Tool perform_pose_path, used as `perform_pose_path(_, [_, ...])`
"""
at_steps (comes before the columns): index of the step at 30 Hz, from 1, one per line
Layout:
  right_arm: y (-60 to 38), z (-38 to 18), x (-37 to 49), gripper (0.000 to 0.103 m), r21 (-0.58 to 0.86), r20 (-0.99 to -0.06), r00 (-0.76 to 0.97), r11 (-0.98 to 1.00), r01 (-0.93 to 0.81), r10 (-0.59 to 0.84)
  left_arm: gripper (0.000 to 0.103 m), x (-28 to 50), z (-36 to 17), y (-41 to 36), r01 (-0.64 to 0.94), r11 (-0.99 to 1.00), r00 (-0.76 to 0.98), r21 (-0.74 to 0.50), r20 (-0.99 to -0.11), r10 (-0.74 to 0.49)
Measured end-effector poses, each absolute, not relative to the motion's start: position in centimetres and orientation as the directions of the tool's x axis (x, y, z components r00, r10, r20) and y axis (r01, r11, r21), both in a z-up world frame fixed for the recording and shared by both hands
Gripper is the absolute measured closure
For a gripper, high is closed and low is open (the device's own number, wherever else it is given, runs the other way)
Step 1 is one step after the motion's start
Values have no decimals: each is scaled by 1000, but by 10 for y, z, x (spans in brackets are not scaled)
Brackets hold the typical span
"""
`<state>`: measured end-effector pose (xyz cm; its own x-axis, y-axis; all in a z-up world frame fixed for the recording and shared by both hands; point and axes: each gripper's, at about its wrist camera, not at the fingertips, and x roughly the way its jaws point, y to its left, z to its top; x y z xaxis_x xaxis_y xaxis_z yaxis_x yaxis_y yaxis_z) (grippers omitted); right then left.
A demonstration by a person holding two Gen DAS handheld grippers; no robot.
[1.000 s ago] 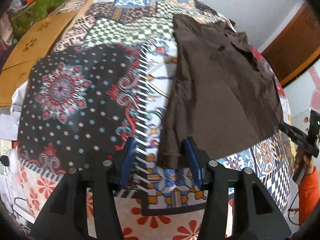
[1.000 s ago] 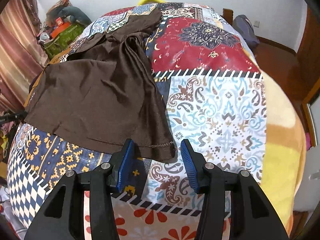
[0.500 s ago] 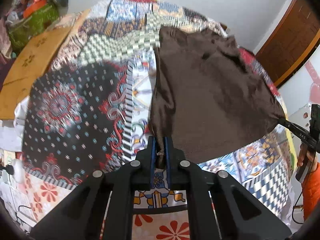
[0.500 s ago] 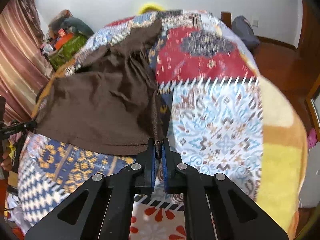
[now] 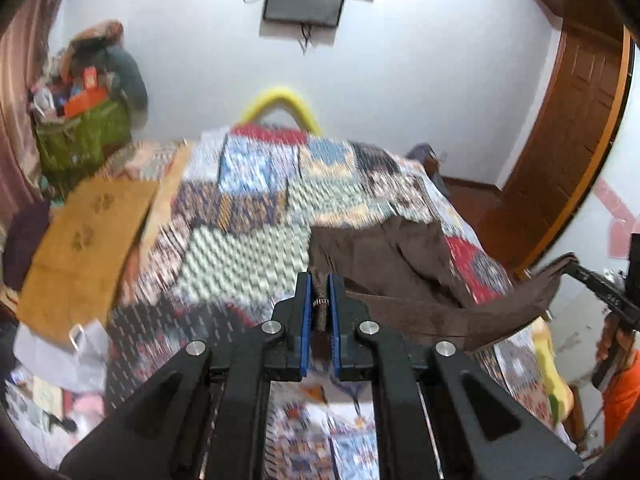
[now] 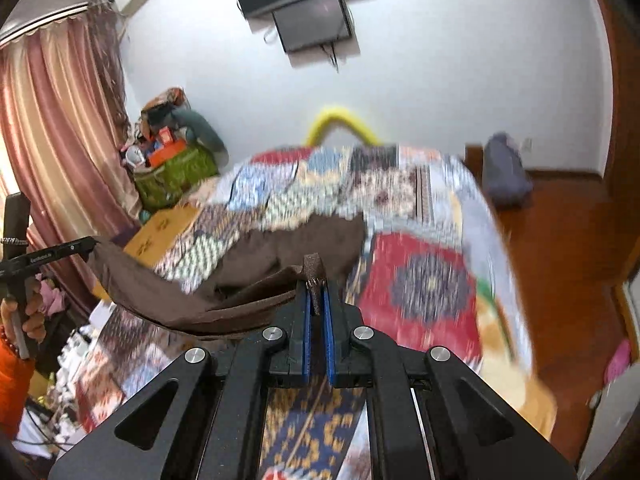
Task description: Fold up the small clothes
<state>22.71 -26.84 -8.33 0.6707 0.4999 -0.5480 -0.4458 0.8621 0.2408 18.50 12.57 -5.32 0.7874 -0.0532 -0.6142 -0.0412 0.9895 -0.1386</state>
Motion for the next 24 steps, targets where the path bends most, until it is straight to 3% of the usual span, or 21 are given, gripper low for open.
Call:
perform_pose_path(10, [-246,-56,291,98,178,-522,723,887,-426,452,95,263,-43,145,-120,985,782,-122,-623,18])
perform_pose_path(17, [-232,-80,350,98,195,-576,697,899,-391,428,96,331,-79,167,-181,974,727,-139,-685,37])
perform_pose_path(24, [-222,-119,409,98,198,-655,644,912,-359,395,96,397,-132,172,-191,978,647,-79,-760,64])
